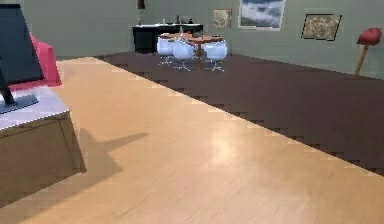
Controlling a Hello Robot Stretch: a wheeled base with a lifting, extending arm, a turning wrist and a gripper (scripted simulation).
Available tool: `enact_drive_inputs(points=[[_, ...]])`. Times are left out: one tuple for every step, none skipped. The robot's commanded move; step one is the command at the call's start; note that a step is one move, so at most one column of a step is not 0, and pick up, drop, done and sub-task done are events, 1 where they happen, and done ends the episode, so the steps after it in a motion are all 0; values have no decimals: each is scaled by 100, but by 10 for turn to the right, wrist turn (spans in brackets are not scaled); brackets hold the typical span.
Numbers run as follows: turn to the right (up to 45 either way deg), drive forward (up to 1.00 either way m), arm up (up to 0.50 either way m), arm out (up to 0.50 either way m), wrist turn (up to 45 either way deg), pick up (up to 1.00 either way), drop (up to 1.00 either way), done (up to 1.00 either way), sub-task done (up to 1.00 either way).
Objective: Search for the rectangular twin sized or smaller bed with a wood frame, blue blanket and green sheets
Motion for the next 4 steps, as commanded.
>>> enact_drive_inputs(points=[[-450,0,0,0,0,0,0,0,0],[-390,0,0,0,0,0,0,0,0],[0,100,0,0,0,0,0,0,0],[0,100,0,0,0,0,0,0,0]])
